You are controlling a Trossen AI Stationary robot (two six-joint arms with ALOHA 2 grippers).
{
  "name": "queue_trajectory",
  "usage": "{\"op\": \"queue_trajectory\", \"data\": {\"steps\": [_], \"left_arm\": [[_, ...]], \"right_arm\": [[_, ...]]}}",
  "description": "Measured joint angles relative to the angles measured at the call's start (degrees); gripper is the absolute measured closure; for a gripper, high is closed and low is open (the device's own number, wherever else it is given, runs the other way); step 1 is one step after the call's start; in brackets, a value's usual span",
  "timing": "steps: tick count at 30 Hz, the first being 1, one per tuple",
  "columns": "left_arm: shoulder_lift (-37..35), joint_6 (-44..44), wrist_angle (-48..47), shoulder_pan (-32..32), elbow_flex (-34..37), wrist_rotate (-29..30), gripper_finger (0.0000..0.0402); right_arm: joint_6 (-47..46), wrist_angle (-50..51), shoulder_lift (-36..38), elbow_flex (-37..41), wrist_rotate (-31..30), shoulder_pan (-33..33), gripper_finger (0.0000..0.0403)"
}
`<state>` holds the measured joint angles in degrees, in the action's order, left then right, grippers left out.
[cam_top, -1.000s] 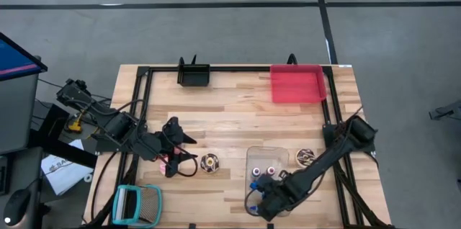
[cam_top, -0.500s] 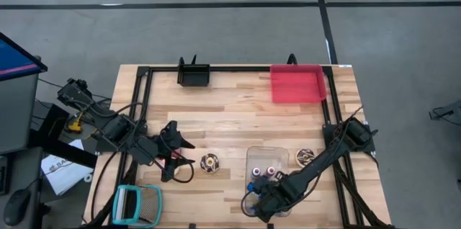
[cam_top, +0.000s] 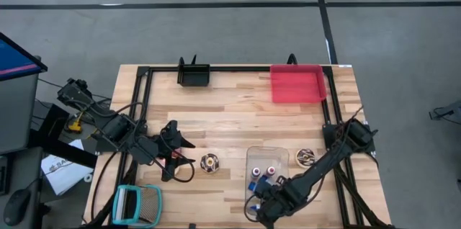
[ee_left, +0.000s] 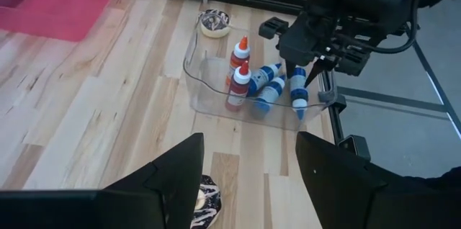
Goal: Pick & Place Food Item
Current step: Put the popcorn bag into the red transparent bin
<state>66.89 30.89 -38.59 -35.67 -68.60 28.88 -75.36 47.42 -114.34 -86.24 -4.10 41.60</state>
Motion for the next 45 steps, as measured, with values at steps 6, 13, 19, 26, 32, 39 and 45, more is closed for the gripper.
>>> {"op": "queue_trajectory", "data": {"steps": [6, 13, 19, 26, 32, 39, 45], "left_arm": [[0.00, 0.00, 0.02, 0.01, 0.00, 0.18, 0.0183], [0.00, -0.11, 0.02, 0.08, 0.00, 0.66, 0.0183], [0.00, 1.11, -5.57, 3.64, 0.00, -7.71, 0.0183], [4.00, -6.29, -19.65, 21.95, -0.03, -35.66, 0.0183], [12.84, -27.05, -27.10, 38.77, -0.78, -52.91, 0.0183], [28.07, -52.44, -37.30, 50.60, -4.46, -53.24, 0.0183], [36.66, -61.07, -34.08, 57.85, -5.30, -49.25, 0.0183]], "right_arm": [[-2.62, 1.81, 2.44, -0.34, -4.35, 1.07, 0.0250], [-7.04, 14.60, 12.36, -0.37, -17.32, -0.42, 0.0261], [-5.54, 15.12, 22.55, -0.37, -29.41, -2.73, 0.0264], [2.80, 15.22, 31.17, -0.37, -35.81, -7.53, 0.0264], [8.05, 15.38, 33.55, -0.37, -37.94, -9.95, 0.0265], [9.37, 15.56, 33.51, -0.37, -37.65, -10.97, 0.0263], [8.04, 15.58, 33.51, -0.37, -37.58, -10.10, 0.0261]]}}
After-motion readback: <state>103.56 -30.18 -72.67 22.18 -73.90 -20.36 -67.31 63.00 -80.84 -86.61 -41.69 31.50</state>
